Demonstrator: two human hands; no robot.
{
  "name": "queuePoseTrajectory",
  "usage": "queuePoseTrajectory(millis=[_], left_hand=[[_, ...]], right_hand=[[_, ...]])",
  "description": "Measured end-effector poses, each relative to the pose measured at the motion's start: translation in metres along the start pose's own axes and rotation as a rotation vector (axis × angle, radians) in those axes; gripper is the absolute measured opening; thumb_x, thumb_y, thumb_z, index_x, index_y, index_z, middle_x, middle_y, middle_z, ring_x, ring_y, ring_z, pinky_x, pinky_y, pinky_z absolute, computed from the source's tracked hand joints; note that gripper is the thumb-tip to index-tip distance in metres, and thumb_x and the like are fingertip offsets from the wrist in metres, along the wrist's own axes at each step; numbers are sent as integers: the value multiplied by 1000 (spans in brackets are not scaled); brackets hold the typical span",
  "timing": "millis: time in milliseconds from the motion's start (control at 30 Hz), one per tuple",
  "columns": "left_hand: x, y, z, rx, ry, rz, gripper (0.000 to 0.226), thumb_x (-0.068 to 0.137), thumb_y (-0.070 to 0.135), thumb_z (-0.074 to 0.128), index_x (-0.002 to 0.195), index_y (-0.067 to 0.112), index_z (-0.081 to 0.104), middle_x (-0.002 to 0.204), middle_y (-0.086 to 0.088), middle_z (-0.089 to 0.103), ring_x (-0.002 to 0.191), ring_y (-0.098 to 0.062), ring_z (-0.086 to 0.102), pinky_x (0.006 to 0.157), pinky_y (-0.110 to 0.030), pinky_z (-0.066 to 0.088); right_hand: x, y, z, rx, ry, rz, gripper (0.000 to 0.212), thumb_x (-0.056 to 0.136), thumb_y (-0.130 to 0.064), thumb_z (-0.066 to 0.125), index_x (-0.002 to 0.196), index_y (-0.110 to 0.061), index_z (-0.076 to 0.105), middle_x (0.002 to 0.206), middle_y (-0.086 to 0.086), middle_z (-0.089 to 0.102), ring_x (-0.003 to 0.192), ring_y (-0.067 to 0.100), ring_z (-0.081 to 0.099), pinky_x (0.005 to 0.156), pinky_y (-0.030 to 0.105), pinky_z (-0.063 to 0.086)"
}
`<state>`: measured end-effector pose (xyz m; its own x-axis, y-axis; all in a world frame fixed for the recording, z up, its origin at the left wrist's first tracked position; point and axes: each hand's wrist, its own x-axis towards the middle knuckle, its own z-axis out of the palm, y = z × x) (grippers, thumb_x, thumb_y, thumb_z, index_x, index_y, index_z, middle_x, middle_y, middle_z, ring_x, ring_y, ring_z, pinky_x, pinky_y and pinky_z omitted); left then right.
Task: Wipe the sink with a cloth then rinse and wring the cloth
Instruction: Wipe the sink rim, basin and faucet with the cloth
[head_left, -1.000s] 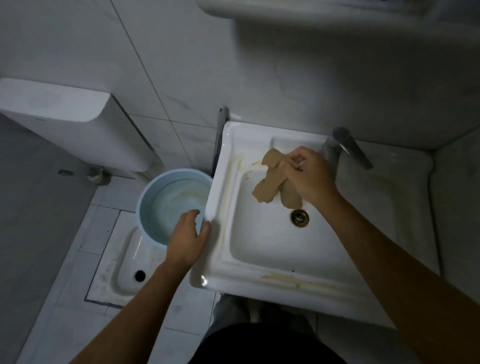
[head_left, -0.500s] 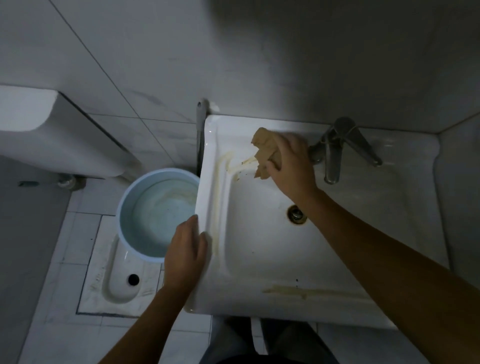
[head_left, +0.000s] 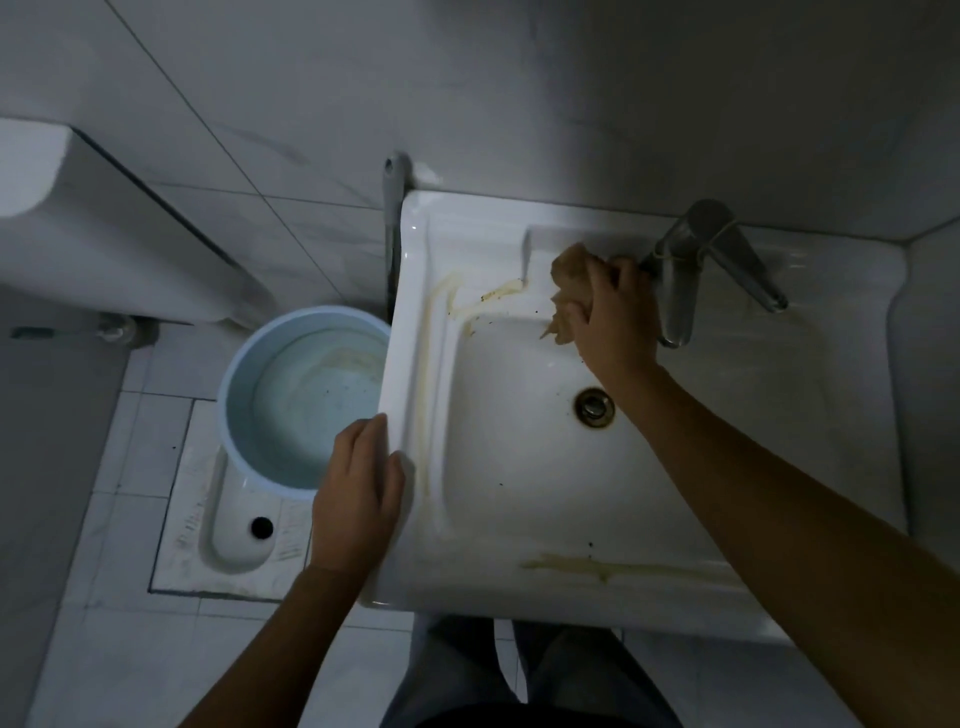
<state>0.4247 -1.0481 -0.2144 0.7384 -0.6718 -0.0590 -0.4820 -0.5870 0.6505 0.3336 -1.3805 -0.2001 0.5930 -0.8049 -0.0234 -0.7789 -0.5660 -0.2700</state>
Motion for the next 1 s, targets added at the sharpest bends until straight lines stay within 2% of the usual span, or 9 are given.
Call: queuePoseTrajectory(millis=[200,333,433,533,600,700,800,900,1000], left_hand=[[-13,-5,8,23,9,-9,52,100,34,46,146,8,47,136,-9,55,116,-19,57,89,-24,46],[-13,-6,10,10,21,-9,52,100,35,45,147,10,45,136,-8,54,116,-20,57,88,-28,49],[-13,-7,10,9,35,4,52,101,35,45,147,11,45,135,-8,54,115,-18,57,88,-27,48],[-14,-8,11,8,43,4,51,101,34,45,147,11,45,134,-8,55,115,-19,57,88,-29,49],[-13,-9,11,7,45,7,51,101,33,46,147,11,45,134,-8,55,115,-19,57,90,-30,50],[-13,-9,12,8,53,16,51,101,32,46,147,10,46,134,-8,56,115,-16,56,93,-27,47],[-13,-9,13,17,68,19,49,102,33,47,147,14,44,133,-4,55,114,-7,52,91,-24,47],[-13,-9,14,32,76,24,48,103,33,47,147,16,43,133,-2,54,114,-11,54,89,-24,48],[-13,-8,14,33,89,37,48,102,31,48,147,15,44,131,-2,54,113,-11,54,90,-24,47]], right_hand=[[4,-47,19,89,-11,86,45,93,-25,60,135,-14,46,143,19,40,132,37,39,100,44,50],[-23,-69,27,270,-54,-61,44,89,-22,64,131,-15,52,135,13,44,128,33,41,92,41,51],[-31,-59,26,262,-168,-254,43,89,-17,63,131,-14,55,132,10,46,123,30,47,90,43,53],[-21,-47,23,314,-112,-126,41,92,-26,63,131,-21,55,132,4,45,115,24,55,89,32,54],[-14,-49,23,369,-30,-57,43,92,-30,61,134,-22,54,134,3,44,115,22,55,94,28,50],[-9,-75,30,416,13,-99,49,89,-24,60,137,-17,53,133,9,47,119,26,52,104,36,46],[-17,-115,46,355,-12,-185,52,88,-19,61,139,-16,52,133,11,50,121,32,47,107,44,41],[-28,-133,53,309,-47,-235,53,88,-17,61,141,-17,51,131,11,52,119,34,46,107,46,39],[-43,-116,48,342,-124,-334,49,89,-17,62,138,-17,54,126,10,53,116,31,48,100,46,46]])
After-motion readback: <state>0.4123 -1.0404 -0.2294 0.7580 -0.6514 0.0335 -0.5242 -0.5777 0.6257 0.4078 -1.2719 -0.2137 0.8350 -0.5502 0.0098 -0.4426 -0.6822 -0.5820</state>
